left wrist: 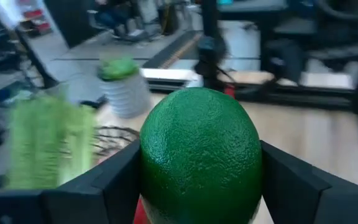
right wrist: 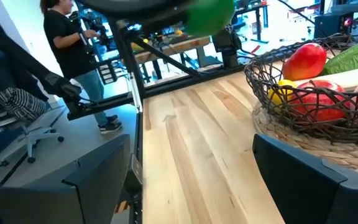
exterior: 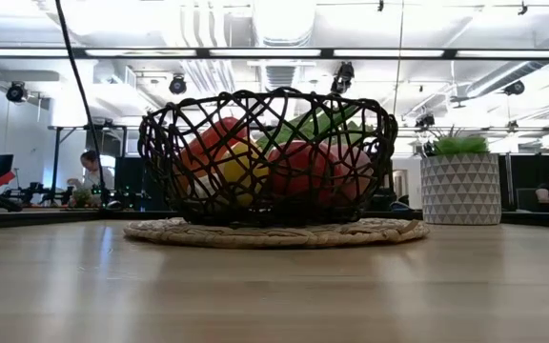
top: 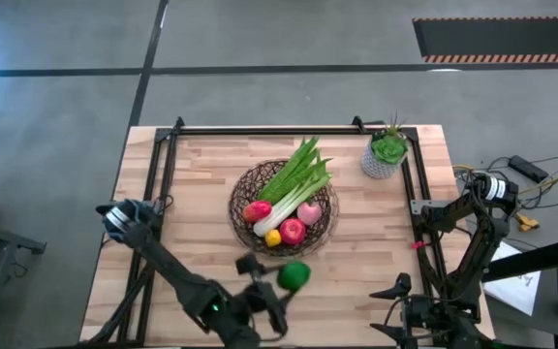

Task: Build produce basket
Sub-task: Put the green lime into the black mesh basket

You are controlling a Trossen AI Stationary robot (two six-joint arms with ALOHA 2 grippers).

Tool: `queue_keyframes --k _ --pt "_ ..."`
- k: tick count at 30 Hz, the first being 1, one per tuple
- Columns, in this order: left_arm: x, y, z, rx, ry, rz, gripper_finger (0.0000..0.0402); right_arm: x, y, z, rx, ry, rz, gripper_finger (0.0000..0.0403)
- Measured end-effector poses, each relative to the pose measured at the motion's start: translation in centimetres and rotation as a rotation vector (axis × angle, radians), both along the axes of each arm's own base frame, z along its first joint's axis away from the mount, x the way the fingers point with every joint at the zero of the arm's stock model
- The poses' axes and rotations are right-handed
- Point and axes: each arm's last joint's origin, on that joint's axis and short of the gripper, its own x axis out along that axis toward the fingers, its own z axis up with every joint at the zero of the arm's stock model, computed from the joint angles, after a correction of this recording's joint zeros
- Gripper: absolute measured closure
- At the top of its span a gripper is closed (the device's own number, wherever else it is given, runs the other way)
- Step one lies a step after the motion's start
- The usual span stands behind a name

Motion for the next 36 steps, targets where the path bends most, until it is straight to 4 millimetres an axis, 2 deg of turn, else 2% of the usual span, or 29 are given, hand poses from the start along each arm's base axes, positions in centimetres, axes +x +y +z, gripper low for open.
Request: queue_keyframes --k 3,6,12,18,22,32,36 --pt "-0.4 2.4 0.9 -0.008 -0.002 0.051 0.0154 0.1 0.0 0.0 0.0 0.0 -0.003 0.0074" --pt "-0.1 5.1 0.3 -0.035 0.005 0.116 0.0155 0.1 0.0 0.0 0.0 0.001 -0.003 0.0074" --pt "0.6 10.8 -4.8 -0.12 0.059 0.276 0.0152 0.1 0.0 0.0 0.003 0.001 -0.003 0.0074" --pt "0.5 14.6 -8.6 -0.186 0.053 0.418 0.0141 0.1 -0.1 0.0 -0.001 0.002 -0.003 0.0074" --pt "0.5 15.8 -9.6 -0.212 0.032 0.46 0.0139 0.1 -0.1 0.0 -0.003 0.002 -0.003 0.0074" --pt "0.8 17.0 -10.1 -0.286 0.086 0.45 0.0137 0.1 -0.1 0.0 -0.007 0.003 -0.003 0.0074" --pt "1.0 18.2 -10.6 -0.333 0.132 0.444 0.0115 0.1 -0.1 0.0 0.0 0.002 -0.004 0.0074"
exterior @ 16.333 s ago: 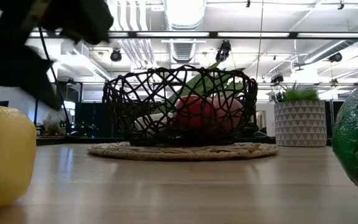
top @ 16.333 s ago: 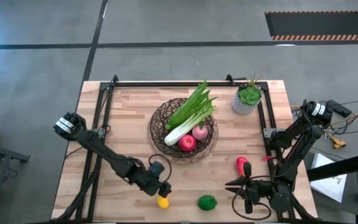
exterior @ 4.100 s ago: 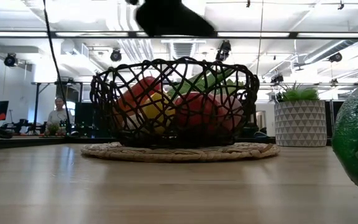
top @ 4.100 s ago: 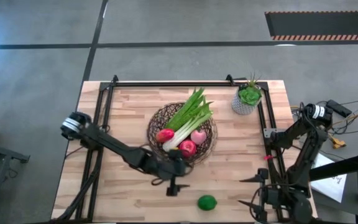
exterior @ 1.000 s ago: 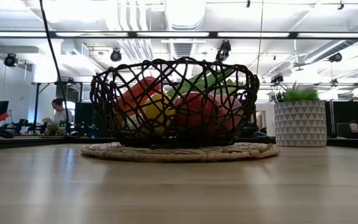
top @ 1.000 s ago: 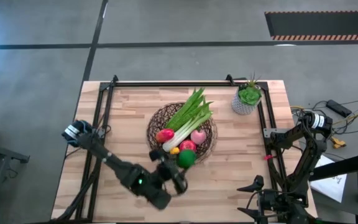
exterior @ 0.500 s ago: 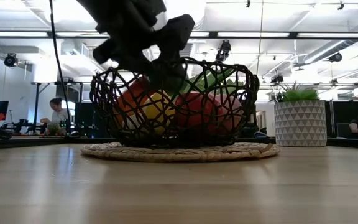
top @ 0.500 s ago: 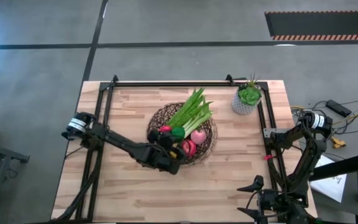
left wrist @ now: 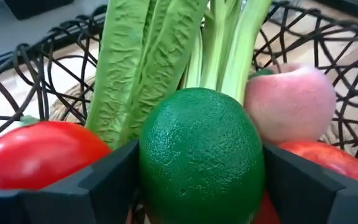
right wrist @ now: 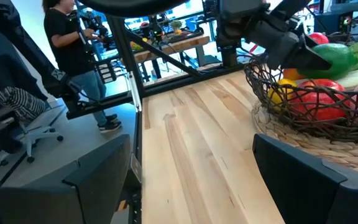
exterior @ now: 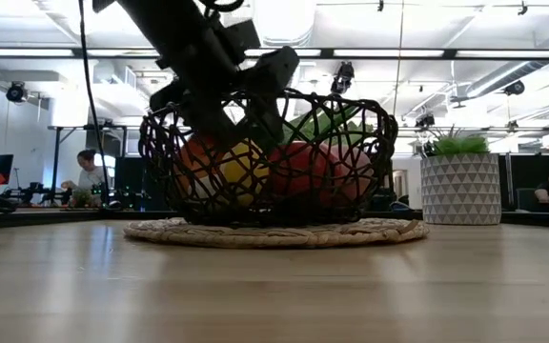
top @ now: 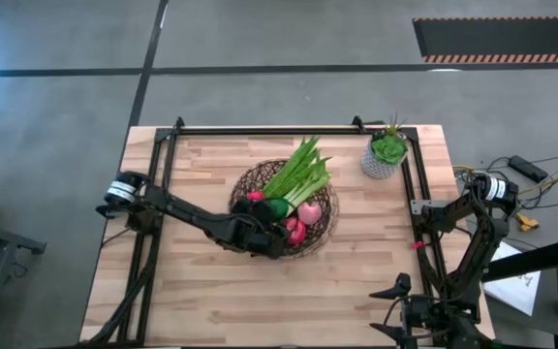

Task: Build produce basket
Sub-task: Put the green lime into the black mesh basket

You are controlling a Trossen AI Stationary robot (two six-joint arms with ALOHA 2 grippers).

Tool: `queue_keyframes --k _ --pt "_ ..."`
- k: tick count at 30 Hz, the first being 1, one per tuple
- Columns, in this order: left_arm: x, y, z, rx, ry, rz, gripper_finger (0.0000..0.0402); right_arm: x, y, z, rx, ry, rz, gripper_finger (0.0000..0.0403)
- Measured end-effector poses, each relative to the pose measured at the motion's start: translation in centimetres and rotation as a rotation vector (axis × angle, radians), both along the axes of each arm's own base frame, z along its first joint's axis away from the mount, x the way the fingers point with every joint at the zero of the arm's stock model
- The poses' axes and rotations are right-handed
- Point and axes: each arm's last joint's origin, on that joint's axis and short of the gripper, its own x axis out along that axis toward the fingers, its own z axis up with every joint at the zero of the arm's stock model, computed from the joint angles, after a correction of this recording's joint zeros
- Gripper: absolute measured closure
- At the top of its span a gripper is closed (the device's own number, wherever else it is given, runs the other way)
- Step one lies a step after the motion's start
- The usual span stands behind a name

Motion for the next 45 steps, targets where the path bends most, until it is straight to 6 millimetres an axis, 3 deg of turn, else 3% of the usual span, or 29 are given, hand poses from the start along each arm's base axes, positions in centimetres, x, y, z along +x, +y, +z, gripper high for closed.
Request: queue_keyframes --k 7,12,20,27,32,39,45 --pt "0.3 1.7 -0.5 -0.112 0.081 -0.046 0.0045 0.0 0.0 0.0 0.0 0.003 0.003 0.0074" --pt "-0.1 2.0 1.6 -0.152 0.051 -0.096 0.0032 0.0 0.0 0.0 -0.001 0.004 0.003 0.0074" --pt "-1.3 1.5 4.6 -0.072 -0.035 -0.087 0.0034 0.0 0.0 -0.1 -0.005 0.005 0.003 0.0074" --pt "-1.3 1.1 4.1 -0.048 -0.003 -0.111 0.0036 0.0 0.0 -0.1 -0.005 0.005 0.003 0.0074" --pt "-1.6 1.1 3.3 -0.044 0.041 -0.142 0.0059 0.0 -0.1 -0.1 -0.004 0.006 0.003 0.0074" --pt "-2.5 1.7 2.4 0.125 0.113 -0.058 0.0093 0.0 -0.1 -0.1 -0.003 0.006 0.002 0.0074" --pt "-2.5 1.9 3.1 0.258 0.152 -0.03 0.01 0.0 -0.1 -0.1 -0.004 0.006 0.002 0.0074"
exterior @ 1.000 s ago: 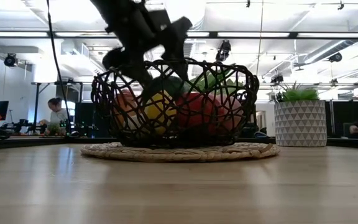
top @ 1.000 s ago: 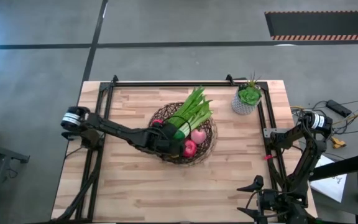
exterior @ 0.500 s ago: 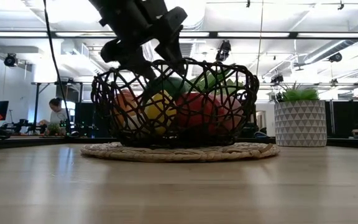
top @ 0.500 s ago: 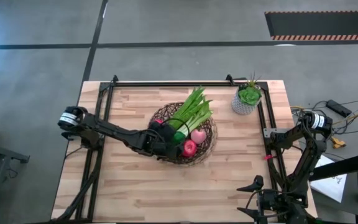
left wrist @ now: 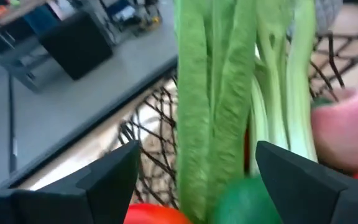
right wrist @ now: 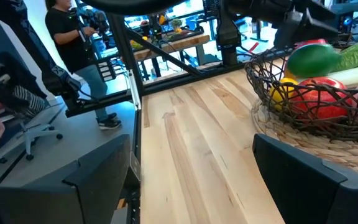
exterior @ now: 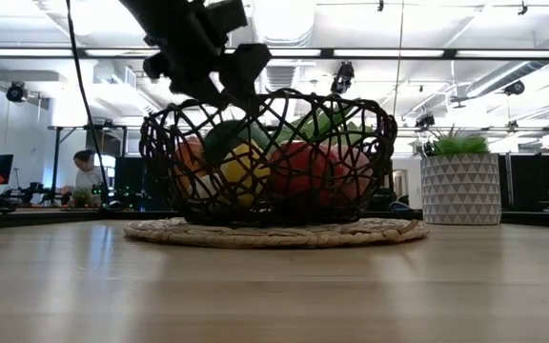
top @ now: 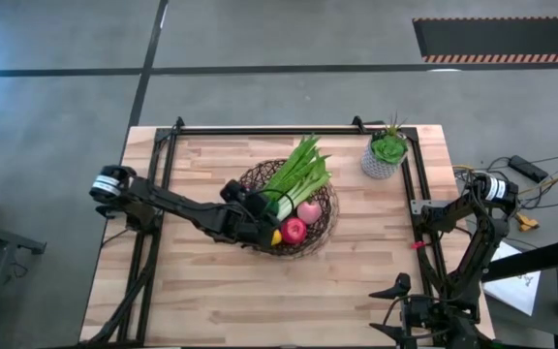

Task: Build produce basket
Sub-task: Put the green lime into the black mesh basket

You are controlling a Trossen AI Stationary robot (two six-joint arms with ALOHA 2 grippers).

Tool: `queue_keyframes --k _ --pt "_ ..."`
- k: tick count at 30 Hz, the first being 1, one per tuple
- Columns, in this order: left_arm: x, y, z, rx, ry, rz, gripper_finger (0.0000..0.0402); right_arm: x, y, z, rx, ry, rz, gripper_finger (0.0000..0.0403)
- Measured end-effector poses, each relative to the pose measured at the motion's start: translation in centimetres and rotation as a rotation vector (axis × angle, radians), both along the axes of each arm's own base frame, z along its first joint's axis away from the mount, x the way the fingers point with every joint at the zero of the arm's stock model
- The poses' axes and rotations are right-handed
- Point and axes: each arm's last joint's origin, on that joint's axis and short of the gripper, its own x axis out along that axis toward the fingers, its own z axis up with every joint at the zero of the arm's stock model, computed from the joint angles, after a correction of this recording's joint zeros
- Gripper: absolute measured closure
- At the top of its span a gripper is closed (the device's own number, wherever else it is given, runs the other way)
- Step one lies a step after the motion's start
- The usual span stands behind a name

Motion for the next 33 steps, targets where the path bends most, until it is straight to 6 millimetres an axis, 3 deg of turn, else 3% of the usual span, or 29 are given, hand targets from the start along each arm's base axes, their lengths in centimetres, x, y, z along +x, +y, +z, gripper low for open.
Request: queue_keyframes --k 5,9,14,18,24,33 --pt "0.0 -0.3 1.3 0.035 -0.038 0.012 0.01 0.0 0.0 0.0 0.002 0.0 0.0 0.0074" --pt "-0.1 -1.8 2.1 0.024 -0.028 -0.062 0.01 0.0 0.0 0.0 0.001 0.0 0.0 0.0074" --pt "-0.2 -3.5 2.0 -0.098 -0.006 -0.187 0.0101 0.0 0.0 0.0 0.001 0.0 0.0 0.0074" --pt "-0.3 -3.5 0.8 -0.153 0.005 -0.185 0.0101 0.0 0.0 0.0 -0.002 0.0 0.0 0.0074" --pt "-0.4 -3.0 -2.3 0.031 0.077 -0.084 0.0101 0.0 0.0 0.0 0.001 0.0 -0.001 0.0074" --pt "-0.1 -1.9 -3.6 0.101 0.153 -0.027 0.0101 0.0 -0.1 -0.1 0.0 0.002 -0.001 0.0074"
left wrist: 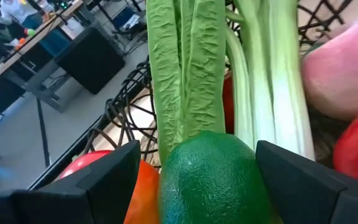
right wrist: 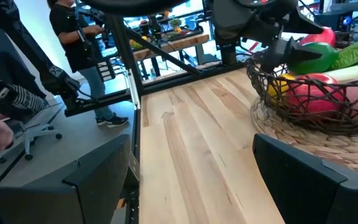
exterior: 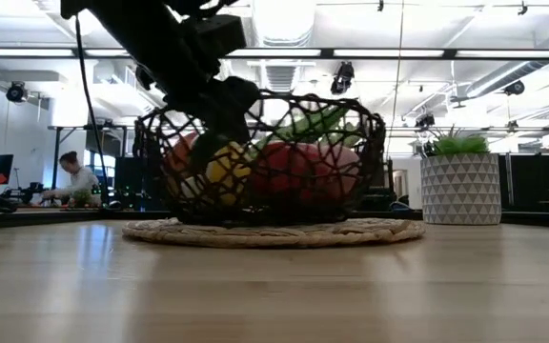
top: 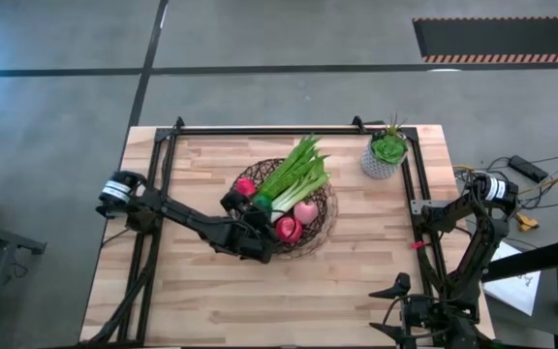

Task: Build produce basket
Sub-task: Put the green lime into the black mesh basket, then return to Home Position

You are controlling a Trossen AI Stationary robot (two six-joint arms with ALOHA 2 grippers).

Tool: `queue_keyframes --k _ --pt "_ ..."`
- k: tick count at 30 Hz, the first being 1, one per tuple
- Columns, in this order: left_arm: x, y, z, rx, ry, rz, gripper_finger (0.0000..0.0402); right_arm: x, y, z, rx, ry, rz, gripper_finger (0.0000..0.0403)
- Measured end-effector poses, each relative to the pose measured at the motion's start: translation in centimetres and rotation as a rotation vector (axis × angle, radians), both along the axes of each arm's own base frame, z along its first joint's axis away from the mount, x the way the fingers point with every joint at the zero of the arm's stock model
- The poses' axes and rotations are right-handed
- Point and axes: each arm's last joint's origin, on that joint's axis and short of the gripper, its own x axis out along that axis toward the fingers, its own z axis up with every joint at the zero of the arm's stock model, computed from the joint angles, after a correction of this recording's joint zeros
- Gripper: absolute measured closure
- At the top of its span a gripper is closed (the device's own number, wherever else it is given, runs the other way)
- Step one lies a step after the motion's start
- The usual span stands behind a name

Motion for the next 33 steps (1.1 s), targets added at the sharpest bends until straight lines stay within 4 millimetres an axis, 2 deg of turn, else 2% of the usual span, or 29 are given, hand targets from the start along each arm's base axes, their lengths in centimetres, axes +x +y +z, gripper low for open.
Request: queue_keyframes --k 4,10,13,17,20,23,27,30,33 --pt "0.3 0.0 0.7 -0.008 -0.018 0.002 0.0101 0.0 0.0 0.0 -0.001 0.0 0.0 0.0074" --pt "0.9 -1.7 4.3 -0.043 -0.128 -0.046 0.0101 0.0 -0.1 -0.1 -0.013 0.003 0.0 0.0074" --pt "1.1 -3.3 6.3 -0.05 -0.156 -0.108 0.0101 0.0 -0.1 0.0 -0.016 0.017 0.015 0.0074" --pt "0.4 -6.8 8.1 -0.057 -0.19 -0.213 0.0101 0.1 -0.1 0.1 0.007 0.051 0.047 0.0074" --pt "-1.0 -9.4 8.0 -0.097 -0.268 -0.241 0.0101 0.7 -0.2 0.2 0.053 0.06 0.042 0.0074" --pt "-2.8 -12.1 7.6 -0.157 -0.355 -0.272 0.0101 1.3 -0.4 -1.6 -0.025 0.173 0.112 0.0074" --pt "-5.1 -15.4 5.9 -0.187 -0.444 -0.311 0.0101 3.1 -0.2 -2.2 -0.004 0.259 0.185 0.0074" --pt "-6.5 -16.8 5.0 -0.189 -0.506 -0.32 0.0101 4.8 -0.9 -3.1 -0.077 0.349 0.253 0.0074" --pt "-7.2 -17.5 4.2 -0.176 -0.551 -0.314 0.0101 6.9 -2.0 -2.0 -0.131 0.342 0.277 0.0076"
